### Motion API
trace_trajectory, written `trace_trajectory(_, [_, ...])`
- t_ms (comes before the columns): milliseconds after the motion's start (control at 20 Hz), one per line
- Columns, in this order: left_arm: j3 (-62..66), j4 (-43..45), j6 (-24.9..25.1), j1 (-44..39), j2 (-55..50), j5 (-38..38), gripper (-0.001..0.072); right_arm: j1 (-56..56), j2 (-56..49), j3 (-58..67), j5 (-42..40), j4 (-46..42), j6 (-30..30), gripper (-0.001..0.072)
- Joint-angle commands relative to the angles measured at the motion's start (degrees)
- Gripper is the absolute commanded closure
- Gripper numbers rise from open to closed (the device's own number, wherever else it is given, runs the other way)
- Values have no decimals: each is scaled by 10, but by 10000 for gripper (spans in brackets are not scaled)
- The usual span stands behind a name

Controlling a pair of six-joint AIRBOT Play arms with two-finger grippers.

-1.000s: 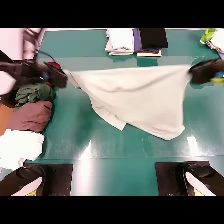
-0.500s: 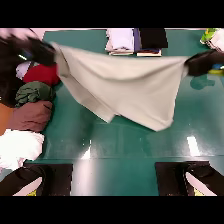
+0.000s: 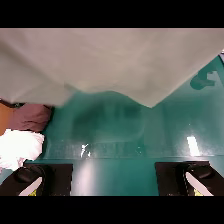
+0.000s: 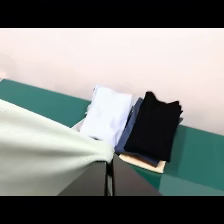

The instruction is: Fold the shirts.

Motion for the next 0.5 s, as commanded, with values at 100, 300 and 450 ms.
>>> trace_trajectory(100, [10,28,-2,1,-61,-105,680,-32,-140,155,80,-14,-1,697])
trace_trajectory(300, [-42,76,-2,1,-222,-240,680,-32,-256,77,85,61,-1,697])
trace_trajectory(450, [-139,71,-10,24,-334,-151,680,-31,-349,-22,62,69,-1,696])
